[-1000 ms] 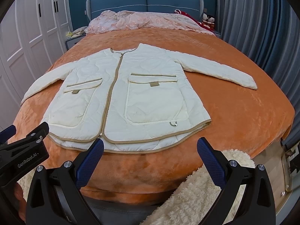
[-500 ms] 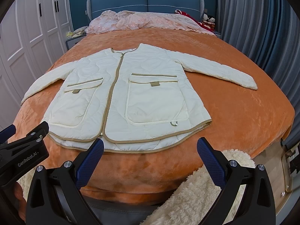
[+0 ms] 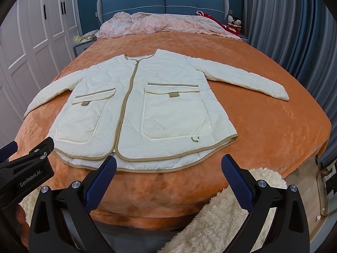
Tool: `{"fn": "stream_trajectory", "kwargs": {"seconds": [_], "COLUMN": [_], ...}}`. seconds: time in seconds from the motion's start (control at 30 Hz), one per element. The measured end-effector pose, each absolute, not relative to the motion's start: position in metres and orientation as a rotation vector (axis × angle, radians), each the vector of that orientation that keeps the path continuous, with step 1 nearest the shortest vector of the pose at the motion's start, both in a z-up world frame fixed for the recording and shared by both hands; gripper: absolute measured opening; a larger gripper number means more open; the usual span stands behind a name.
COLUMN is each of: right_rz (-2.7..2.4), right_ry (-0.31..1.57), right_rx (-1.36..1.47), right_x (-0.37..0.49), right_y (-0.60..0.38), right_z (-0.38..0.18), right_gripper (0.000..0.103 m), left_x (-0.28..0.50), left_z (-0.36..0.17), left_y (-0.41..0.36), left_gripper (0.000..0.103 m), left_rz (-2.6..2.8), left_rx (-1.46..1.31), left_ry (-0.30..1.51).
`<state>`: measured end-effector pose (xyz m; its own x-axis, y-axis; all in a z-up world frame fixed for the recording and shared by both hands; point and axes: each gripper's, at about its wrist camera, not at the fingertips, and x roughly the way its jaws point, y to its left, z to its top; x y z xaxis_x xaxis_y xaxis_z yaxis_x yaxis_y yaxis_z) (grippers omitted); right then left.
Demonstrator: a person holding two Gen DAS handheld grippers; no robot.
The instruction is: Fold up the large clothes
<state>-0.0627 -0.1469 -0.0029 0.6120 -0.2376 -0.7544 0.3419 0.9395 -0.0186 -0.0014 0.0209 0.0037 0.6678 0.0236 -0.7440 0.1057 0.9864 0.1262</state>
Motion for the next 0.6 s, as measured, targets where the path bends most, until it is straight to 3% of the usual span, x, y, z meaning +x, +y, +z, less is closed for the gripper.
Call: {"fn": "stream_trajectory", "kwargs": {"seconds": [0.6], "right_rz": [-0.335], "right_ry": [0.849], "right_rx": [0.132], "right_x": [-0.0633], "right_y": [-0.1458], "right_z": [-0.0030], "right_gripper": [0.098], "left_x": [-0.0012], "left_z": [0.0026], "left_y": [0.0236], "left_gripper": [0.098], "left_rz": [-0.046], "left_rx": [0.161], "left_ry": [0.841]}}
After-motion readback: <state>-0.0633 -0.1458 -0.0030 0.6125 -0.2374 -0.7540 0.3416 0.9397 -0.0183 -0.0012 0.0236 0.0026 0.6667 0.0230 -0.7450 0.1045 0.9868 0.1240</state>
